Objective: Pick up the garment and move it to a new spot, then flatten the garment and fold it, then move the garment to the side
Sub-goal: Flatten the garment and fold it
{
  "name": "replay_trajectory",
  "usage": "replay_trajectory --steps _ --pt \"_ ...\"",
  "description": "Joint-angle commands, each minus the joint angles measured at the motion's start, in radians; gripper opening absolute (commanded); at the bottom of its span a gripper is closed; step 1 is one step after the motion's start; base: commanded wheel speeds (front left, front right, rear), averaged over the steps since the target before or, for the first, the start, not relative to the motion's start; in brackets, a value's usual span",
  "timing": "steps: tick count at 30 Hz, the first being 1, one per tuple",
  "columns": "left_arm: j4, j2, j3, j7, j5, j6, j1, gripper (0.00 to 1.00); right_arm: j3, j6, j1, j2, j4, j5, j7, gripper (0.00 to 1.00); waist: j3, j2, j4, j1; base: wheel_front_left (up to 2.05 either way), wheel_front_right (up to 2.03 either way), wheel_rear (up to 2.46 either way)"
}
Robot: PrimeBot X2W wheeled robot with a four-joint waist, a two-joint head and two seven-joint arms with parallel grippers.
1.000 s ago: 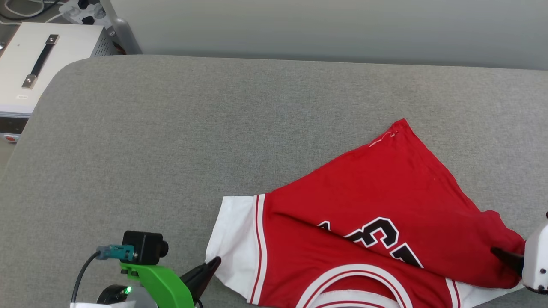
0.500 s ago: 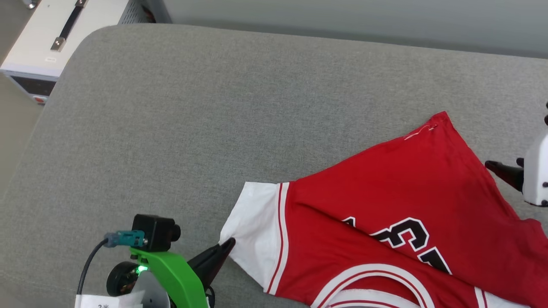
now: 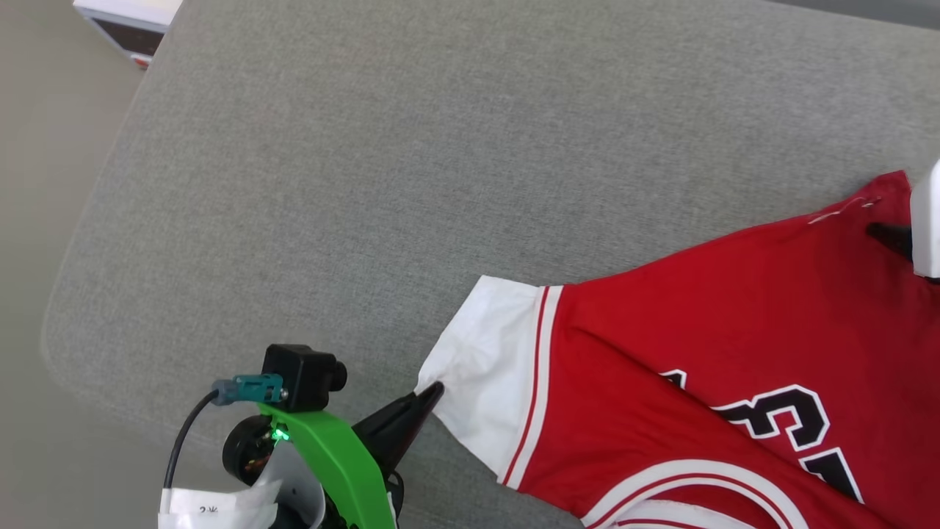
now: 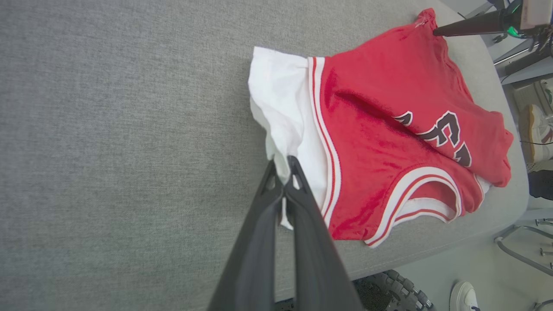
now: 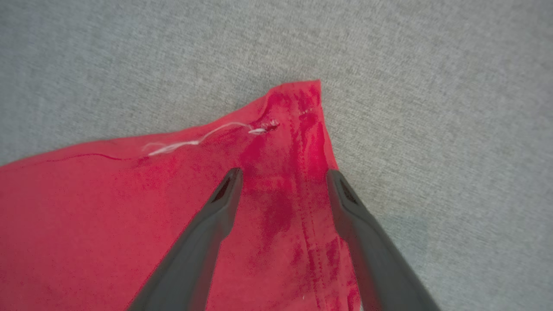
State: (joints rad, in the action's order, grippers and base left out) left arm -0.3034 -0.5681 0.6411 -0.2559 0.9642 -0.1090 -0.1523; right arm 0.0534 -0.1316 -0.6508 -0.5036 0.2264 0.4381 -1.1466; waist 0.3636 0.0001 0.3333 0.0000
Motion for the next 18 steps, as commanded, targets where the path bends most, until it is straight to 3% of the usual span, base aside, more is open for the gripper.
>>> replay_trajectory --steps 1,14,15,16,17,18 --pt "0.004 0.006 0.000 0.006 -0.014 0.008 -0.025 0.00 0.010 0.001 -0.018 -0.008 0.014 -0.014 0.011 1.00 0.037 -0.0001 0.037 0.0000 0.00 0.00 0.00" --pt "0.040 0.023 0.012 0.011 -0.010 0.027 -0.041 0.00 0.095 0.001 0.001 -0.043 0.108 -0.004 0.059 1.00 0.048 -0.0001 0.065 0.0000 0.00 0.00 0.00" --pt "0.041 0.022 0.012 0.010 -0.010 0.026 -0.041 0.00 0.105 0.001 0.004 -0.046 0.113 0.001 0.059 0.82 0.046 -0.0001 0.065 0.0000 0.00 0.00 0.00" --pt "0.042 0.022 0.012 0.009 -0.009 0.026 -0.041 0.00 0.116 0.001 0.005 -0.050 0.116 0.007 0.061 0.20 0.044 -0.0001 0.065 0.0000 0.00 0.00 0.00" --pt "0.042 0.022 0.012 0.009 -0.009 0.026 -0.042 0.00 0.123 0.001 0.006 -0.051 0.117 0.013 0.069 0.00 0.041 -0.0001 0.064 0.0000 0.00 0.00 0.00" --pt "0.044 0.021 0.011 0.009 -0.008 0.024 -0.042 0.00 0.126 0.001 0.004 -0.051 0.119 0.021 0.085 0.00 0.037 -0.0001 0.062 0.0000 0.00 0.00 0.00"
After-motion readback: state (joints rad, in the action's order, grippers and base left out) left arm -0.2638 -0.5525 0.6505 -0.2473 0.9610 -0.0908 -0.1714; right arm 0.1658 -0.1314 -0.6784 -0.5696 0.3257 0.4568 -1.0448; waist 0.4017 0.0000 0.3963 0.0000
